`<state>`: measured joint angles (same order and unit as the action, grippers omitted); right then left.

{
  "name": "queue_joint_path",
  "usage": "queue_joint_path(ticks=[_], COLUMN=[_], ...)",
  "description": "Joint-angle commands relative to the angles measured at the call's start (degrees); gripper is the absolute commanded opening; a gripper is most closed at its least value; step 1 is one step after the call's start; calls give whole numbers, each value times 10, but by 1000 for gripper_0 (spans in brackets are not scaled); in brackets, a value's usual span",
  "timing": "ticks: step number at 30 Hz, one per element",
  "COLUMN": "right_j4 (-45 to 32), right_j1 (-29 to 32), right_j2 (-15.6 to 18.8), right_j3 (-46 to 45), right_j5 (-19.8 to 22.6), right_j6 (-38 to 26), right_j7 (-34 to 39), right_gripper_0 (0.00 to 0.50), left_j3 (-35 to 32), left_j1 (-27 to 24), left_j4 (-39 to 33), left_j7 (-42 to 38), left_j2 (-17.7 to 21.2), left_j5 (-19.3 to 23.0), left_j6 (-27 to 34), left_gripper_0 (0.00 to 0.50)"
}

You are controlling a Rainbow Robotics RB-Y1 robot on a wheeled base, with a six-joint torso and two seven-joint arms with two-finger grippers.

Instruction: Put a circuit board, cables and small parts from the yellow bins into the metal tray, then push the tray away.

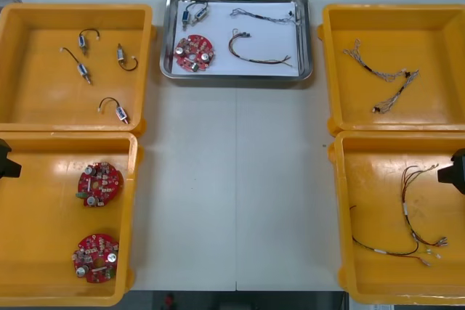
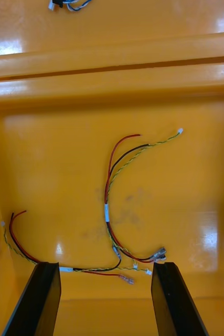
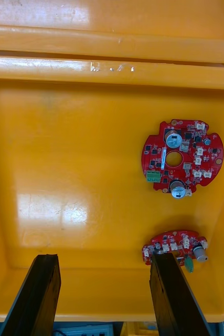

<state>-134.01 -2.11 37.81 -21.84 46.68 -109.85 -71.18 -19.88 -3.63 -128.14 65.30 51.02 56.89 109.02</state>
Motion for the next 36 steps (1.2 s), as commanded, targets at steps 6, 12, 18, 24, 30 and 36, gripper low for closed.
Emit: queue_joint_path(ticks=[6,12,18,24,30,36], right_j4=[-5,-5,-5,-5,-5,-5], right_j1=[20,20,20,20,20,20], right_j2=[18,18,18,18,18,18], right_j3=[-9,-9,-9,-9,-9,-9], right_j5=[3,3,3,3,3,3], right_j6=[-1,-1,-1,-1,-1,-1], right_j7=[1,1,1,1,1,1], right_gripper_0=[500,500,500,500,500,500], left_j3=[-15,-15,-15,-15,-15,-15], left_j1=[12,12,12,12,12,12], left_j4=[-16,-16,-16,-16,-16,-16], left_j7=[40,40,40,40,40,40], left_j2=[20,20,20,20,20,20], left_j5=[3,3,3,3,3,3], left_j6=[-5,-5,-5,-5,-5,-5], left_gripper_0=[500,500,500,500,500,500])
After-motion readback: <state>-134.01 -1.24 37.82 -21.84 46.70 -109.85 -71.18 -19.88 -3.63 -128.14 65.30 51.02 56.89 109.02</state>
